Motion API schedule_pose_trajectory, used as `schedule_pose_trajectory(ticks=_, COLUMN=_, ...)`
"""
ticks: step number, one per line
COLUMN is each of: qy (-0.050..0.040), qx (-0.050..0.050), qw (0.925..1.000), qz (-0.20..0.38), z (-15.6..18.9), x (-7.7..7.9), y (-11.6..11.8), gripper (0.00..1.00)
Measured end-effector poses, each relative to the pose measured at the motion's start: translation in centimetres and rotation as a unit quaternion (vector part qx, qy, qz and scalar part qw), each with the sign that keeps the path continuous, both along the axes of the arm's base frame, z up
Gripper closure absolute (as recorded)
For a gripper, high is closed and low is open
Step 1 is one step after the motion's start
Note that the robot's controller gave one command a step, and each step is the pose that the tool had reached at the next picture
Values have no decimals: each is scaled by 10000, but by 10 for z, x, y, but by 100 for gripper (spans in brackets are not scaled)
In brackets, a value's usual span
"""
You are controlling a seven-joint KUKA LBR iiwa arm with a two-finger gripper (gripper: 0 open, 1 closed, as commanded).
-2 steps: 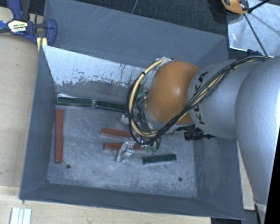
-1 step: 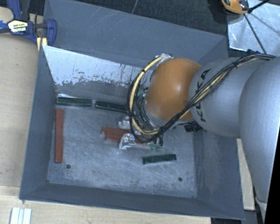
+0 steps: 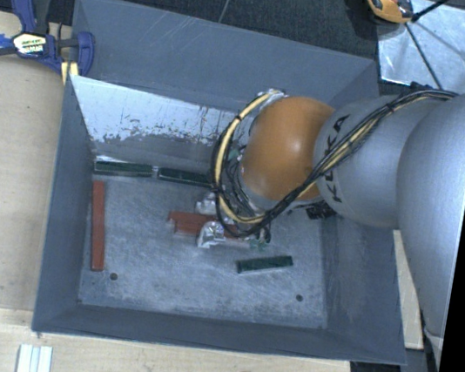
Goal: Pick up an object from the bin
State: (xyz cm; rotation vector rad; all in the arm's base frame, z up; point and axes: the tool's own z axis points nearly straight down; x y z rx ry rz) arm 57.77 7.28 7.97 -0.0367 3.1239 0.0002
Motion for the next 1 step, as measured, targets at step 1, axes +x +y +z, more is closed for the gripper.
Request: schedule_pose_trajectory(ticks=1, qy=6, qx=0, qw=10000, qz=0, z=0, x=0, y=0, gripper=100)
